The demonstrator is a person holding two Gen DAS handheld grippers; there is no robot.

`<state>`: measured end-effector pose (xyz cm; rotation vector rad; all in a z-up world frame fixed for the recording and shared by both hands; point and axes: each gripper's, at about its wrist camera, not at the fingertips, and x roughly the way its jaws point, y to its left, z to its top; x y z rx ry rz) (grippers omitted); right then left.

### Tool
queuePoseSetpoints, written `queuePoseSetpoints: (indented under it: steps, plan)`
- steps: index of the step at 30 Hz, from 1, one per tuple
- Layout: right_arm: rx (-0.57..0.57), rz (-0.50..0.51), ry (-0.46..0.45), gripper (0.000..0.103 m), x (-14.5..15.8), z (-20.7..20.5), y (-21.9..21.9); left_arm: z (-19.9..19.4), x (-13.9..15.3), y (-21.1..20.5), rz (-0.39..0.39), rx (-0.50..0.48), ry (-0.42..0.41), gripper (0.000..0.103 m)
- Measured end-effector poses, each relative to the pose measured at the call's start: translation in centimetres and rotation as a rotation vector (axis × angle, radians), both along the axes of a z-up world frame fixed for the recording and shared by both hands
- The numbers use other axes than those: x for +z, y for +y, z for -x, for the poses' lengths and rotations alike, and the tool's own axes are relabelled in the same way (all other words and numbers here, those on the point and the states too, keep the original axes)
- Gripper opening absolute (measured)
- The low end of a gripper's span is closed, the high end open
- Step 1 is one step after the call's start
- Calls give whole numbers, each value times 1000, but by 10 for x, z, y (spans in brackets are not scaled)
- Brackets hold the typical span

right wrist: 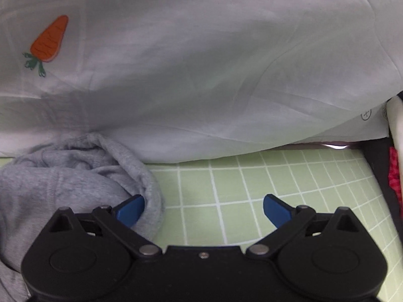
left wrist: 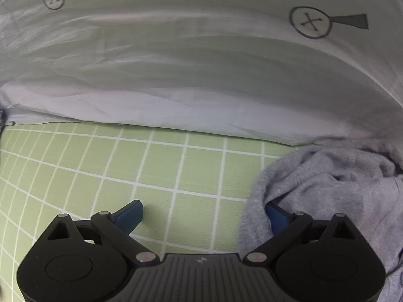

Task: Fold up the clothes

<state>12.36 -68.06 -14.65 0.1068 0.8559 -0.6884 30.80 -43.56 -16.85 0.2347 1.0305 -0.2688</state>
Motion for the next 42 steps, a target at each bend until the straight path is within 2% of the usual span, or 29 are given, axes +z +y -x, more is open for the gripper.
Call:
queuePoseSetpoints:
  steps: [4, 7, 10, 14, 16, 23, 27, 29, 32, 38, 40, 42]
  plan:
    - [-36, 34, -55, 95, 16, 16, -1, 9, 19, 10, -35, -24, -109, 99]
    - [-34, 80, -105, 95, 35, 35, 13, 30, 42, 21, -31, -54, -203, 99]
    - [-46, 107, -172, 94, 57, 61, 28, 58, 70, 39, 1, -33, -289, 99]
    - [-63, 116, -234, 94, 80, 100, 47, 96, 95, 66, 49, 15, -340, 99]
    - [-69, 118, -260, 94, 90, 121, 57, 115, 102, 80, 53, 7, -352, 99]
    - [-77, 104, -239, 95, 88, 193, 90, 178, 101, 129, 39, -1, -331, 99]
    - [-106, 25, -146, 95, 64, 221, 99, 206, 81, 138, 6, -16, -246, 98]
    - [-115, -29, -108, 95, 53, 228, 104, 215, 75, 141, 16, -19, -198, 98]
    - [-88, -77, -113, 95, 49, 230, 116, 223, 77, 141, 70, -41, -171, 98]
    - [22, -76, -172, 97, 57, 202, 130, 218, 91, 131, 184, -117, -218, 98]
    - [34, -88, -155, 97, 51, 189, 127, 212, 86, 125, 169, -121, -208, 98]
    - [39, -116, -110, 97, 38, 175, 123, 204, 70, 114, 86, -123, -173, 98]
